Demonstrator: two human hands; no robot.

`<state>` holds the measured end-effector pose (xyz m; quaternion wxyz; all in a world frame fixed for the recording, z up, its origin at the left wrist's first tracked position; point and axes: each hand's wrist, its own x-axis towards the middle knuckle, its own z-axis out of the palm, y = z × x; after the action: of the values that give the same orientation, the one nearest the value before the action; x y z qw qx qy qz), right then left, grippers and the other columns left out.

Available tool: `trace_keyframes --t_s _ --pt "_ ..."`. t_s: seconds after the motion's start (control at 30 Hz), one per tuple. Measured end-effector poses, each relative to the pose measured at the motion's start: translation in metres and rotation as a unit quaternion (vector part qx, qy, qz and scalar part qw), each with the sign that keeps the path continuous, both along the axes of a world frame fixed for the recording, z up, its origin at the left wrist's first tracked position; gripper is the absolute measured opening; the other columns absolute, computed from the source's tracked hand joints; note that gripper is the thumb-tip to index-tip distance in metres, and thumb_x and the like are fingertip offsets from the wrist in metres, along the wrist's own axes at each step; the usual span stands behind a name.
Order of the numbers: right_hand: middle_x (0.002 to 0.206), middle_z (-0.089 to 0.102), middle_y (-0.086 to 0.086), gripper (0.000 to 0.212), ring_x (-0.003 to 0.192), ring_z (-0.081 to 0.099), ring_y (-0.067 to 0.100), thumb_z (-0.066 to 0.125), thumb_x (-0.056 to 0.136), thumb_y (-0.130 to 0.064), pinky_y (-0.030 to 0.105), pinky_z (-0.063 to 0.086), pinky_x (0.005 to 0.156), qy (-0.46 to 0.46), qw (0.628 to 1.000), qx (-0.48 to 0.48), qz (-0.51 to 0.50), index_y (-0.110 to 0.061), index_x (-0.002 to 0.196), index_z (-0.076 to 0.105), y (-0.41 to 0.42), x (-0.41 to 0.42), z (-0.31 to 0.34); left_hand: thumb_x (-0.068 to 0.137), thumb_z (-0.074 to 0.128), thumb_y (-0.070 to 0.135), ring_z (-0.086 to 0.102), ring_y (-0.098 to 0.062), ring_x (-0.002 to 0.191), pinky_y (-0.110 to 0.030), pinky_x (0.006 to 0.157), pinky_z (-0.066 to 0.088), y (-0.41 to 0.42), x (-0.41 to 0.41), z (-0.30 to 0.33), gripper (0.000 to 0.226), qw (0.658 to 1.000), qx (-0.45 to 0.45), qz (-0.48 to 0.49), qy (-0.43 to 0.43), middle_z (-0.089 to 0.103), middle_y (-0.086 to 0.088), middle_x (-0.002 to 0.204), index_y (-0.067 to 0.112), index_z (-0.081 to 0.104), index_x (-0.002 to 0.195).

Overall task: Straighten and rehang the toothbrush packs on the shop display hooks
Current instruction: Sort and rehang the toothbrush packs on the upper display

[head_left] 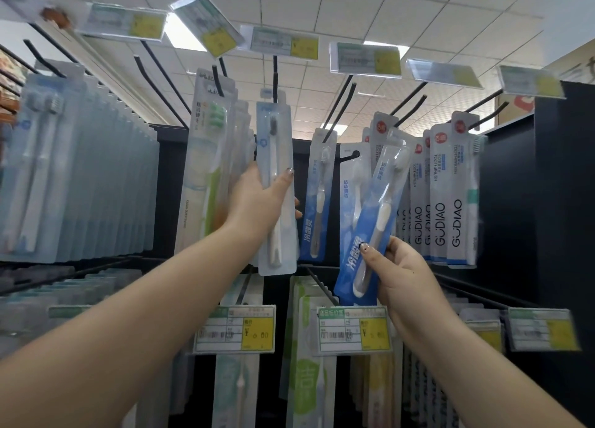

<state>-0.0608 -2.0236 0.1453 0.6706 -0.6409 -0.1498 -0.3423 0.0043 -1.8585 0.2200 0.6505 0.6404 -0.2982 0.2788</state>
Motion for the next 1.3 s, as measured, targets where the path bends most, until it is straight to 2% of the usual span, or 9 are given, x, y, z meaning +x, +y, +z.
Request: trace_keyframes --t_s 0.2,0.37,0.53,0.63,0.73,0.83,0.97,1.1,1.3 --pt "0.096 0.072 -0.001 0.016 0.094 0.068 0.017 0.058 0.086 -0.018 0.045 0.053 0.089 -0.014 1.0 -0.018 0.002 -0.023 0.101 0.061 0.001 0.001 0.006 0.094 0.045 0.045 0.046 -0.03 0.12 -0.037 0.099 0.037 0.002 0.023 0.006 0.053 0.987 0.095 0.117 0.048 0.046 -0.009 0.13 0.008 0.039 0.131" --pt "0.094 0.071 -0.002 0.013 0.093 0.068 0.015 0.056 0.088 -0.017 0.043 0.052 0.09 -0.023 0.999 -0.032 0.001 -0.024 0.098 0.06 0.002 0.001 0.011 0.096 0.042 0.042 0.042 -0.017 0.076 -0.032 0.069 0.033 0.001 0.028 0.01 0.046 0.968 0.141 0.198 0.061 0.042 -0.005 0.092 0.001 0.041 0.116" --pt "0.098 0.07 0.0 0.013 0.095 0.067 0.016 0.056 0.089 -0.016 0.044 0.052 0.091 -0.026 0.999 -0.036 -0.001 -0.024 0.099 0.06 0.001 0.0 0.012 0.096 0.046 0.036 0.045 -0.022 0.1 -0.034 0.085 0.038 -0.002 0.016 0.005 0.049 0.949 0.171 0.259 0.048 0.042 -0.008 0.115 0.0 0.031 0.126" --pt "0.103 0.069 0.003 0.013 0.097 0.067 0.018 0.056 0.09 -0.016 0.044 0.053 0.09 -0.03 0.999 -0.043 -0.01 -0.022 0.101 0.059 -0.001 -0.001 0.013 0.097 0.043 0.032 0.047 -0.032 0.117 -0.035 0.085 0.043 -0.004 0.011 -0.004 0.048 0.887 0.288 0.36 0.012 0.047 -0.021 0.125 -0.004 0.029 0.124" --pt "0.105 0.069 0.004 0.015 0.097 0.067 0.018 0.056 0.089 -0.017 0.044 0.053 0.09 -0.036 0.998 -0.052 -0.015 -0.021 0.104 0.059 -0.002 -0.002 0.016 0.096 0.043 0.033 0.055 -0.032 0.106 -0.031 0.072 0.042 -0.007 0.006 -0.009 0.053 0.809 0.39 0.439 -0.032 0.047 -0.022 0.122 -0.007 0.027 0.127" --pt "0.105 0.069 0.003 0.016 0.097 0.067 0.018 0.055 0.089 -0.017 0.043 0.053 0.09 -0.042 0.998 -0.051 -0.007 -0.019 0.104 0.059 -0.001 -0.003 0.019 0.097 0.042 0.029 0.049 -0.03 0.108 -0.032 0.081 0.043 -0.01 -0.004 -0.014 0.051 0.766 0.409 0.483 -0.11 0.04 -0.019 0.126 -0.005 0.025 0.131" --pt "0.103 0.069 0.001 0.016 0.097 0.067 0.016 0.055 0.089 -0.017 0.04 0.053 0.09 -0.047 0.998 -0.037 0.017 -0.02 0.104 0.058 0.001 -0.003 0.022 0.097 0.039 0.023 0.04 -0.029 0.112 -0.034 0.084 0.042 -0.01 -0.017 -0.011 0.054 0.767 0.354 0.508 -0.168 0.034 -0.017 0.129 -0.002 0.017 0.139" --pt "0.099 0.07 -0.002 0.016 0.097 0.067 0.016 0.055 0.09 -0.016 0.04 0.053 0.089 -0.051 0.998 -0.025 0.028 -0.02 0.105 0.058 0.002 -0.002 0.022 0.096 0.043 0.027 0.047 -0.019 0.1 -0.026 0.078 0.036 -0.009 -0.028 -0.011 0.032 0.86 0.27 0.343 -0.264 0.046 -0.007 0.114 0.009 0.04 0.122" --pt "0.103 0.069 0.003 0.022 0.099 0.067 0.02 0.057 0.084 -0.019 0.042 0.052 0.088 -0.05 0.995 0.004 0.082 -0.017 0.106 0.058 0.005 -0.003 0.027 0.094 0.05 0.028 0.059 -0.012 0.074 -0.029 0.063 0.055 -0.032 -0.023 -0.009 0.012 0.98 0.186 -0.035 -0.066 0.059 0.001 0.084 0.017 0.054 0.095"
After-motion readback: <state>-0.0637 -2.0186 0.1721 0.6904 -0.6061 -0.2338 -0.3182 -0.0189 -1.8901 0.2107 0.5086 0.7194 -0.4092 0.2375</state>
